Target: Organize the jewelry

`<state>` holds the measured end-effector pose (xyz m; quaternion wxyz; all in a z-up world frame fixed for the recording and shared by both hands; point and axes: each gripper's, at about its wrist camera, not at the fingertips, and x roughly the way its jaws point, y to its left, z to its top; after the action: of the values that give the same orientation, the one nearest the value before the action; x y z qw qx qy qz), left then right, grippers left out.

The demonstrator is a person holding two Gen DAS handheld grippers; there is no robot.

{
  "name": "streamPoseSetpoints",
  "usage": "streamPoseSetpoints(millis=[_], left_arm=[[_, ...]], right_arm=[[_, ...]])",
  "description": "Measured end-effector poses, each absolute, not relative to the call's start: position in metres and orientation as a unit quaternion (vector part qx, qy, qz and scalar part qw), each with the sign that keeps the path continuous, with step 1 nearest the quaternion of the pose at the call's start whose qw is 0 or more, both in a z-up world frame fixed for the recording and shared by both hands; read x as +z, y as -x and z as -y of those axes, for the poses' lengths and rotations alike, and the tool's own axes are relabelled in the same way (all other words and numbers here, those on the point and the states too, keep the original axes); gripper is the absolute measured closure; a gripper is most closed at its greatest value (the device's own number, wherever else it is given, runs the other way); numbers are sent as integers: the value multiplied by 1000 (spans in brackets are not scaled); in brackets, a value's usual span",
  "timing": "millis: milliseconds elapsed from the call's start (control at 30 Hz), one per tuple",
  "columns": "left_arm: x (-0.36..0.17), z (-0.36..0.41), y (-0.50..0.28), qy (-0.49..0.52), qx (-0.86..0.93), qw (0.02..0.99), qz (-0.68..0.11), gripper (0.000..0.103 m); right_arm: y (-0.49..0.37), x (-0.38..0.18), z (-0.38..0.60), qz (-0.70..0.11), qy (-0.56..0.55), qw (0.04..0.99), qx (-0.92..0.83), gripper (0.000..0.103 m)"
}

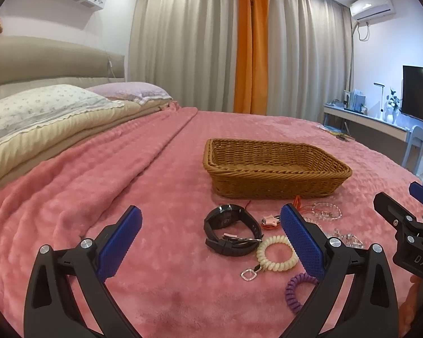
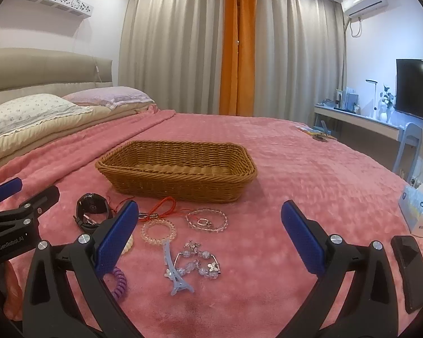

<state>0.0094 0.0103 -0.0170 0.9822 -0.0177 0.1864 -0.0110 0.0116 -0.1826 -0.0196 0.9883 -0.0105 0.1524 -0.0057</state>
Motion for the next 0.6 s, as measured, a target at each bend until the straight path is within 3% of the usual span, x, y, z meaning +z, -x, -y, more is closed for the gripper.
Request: streamPoseSetpoints(millis=[600], left_arm=[[-20, -11, -10, 20, -10, 982, -190, 7]], right_arm=[[-8, -22, 178, -150, 9, 989, -4, 6]])
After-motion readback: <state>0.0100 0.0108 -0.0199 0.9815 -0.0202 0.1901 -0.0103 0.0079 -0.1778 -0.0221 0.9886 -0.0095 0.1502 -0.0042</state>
